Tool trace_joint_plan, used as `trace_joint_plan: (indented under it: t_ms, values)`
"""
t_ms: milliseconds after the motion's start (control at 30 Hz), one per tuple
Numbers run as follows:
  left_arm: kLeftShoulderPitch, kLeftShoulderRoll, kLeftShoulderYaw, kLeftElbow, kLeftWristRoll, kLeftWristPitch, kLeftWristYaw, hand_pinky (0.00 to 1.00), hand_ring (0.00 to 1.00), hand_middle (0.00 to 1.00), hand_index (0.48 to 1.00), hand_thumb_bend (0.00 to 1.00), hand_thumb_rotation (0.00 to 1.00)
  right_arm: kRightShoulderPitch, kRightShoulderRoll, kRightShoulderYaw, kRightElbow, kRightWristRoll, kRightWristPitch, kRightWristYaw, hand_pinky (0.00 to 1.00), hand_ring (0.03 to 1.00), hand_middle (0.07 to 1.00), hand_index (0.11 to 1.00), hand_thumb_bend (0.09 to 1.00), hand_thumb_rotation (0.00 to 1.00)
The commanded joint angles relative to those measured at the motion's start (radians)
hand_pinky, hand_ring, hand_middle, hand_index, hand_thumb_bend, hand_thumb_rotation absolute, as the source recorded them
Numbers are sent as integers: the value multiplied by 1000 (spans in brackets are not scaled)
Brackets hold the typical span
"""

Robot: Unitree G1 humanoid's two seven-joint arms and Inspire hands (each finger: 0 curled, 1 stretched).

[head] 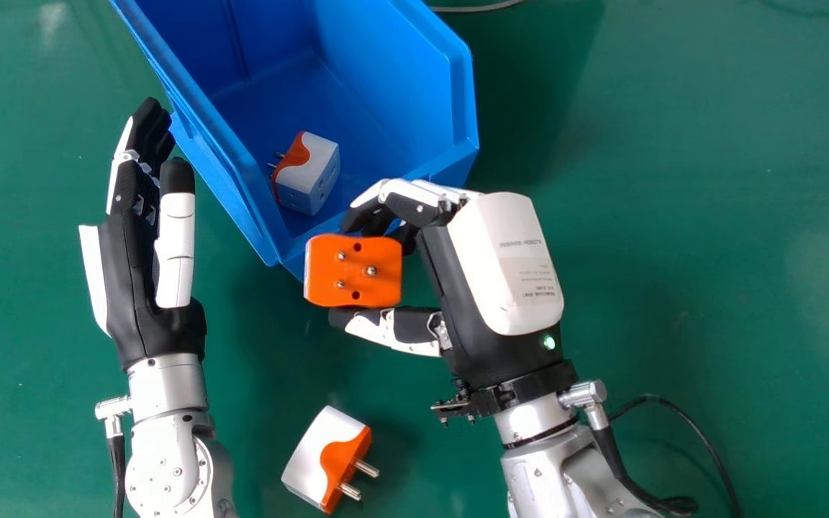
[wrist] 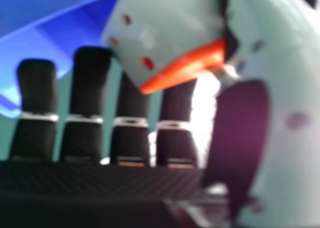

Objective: Pick all objects and put in blue box

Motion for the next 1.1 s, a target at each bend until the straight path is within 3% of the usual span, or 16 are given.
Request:
trace_joint_plan:
  t_ms: [0, 100, 400, 533, 767, 1067]
  values:
    - [4, -5, -6, -18, 4, -14, -6, 918, 927, 910, 870, 790, 792, -13, 14, -15, -6, 13, -32, -38, 334, 398, 508, 507, 511, 0]
    - [2, -5, -6, -16, 4, -14, -7, 919, 928, 910, 870, 789, 791, -13, 14, -24, -3, 9, -48, -65, 340, 399, 511, 506, 511, 0]
    - [-6, -1, -10, -11, 20, -11, 7, 919, 928, 911, 871, 788, 789, -20, 14, -88, -12, 31, -30, -54, 356, 400, 515, 507, 512, 0]
    - [-9, -2, -10, -14, 14, -7, 5, 916, 926, 910, 872, 790, 791, -45, 15, -121, -10, 28, -30, -70, 331, 403, 522, 517, 503, 0]
    - [-14, -2, -8, -17, 18, -11, 14, 913, 925, 909, 869, 803, 787, -126, 21, -156, 0, 36, -10, -45, 306, 407, 528, 528, 496, 0]
    - [-14, -2, -9, -23, 14, -11, 16, 907, 923, 906, 865, 813, 786, -259, 36, -159, 76, 38, 7, -28, 298, 417, 530, 531, 492, 0]
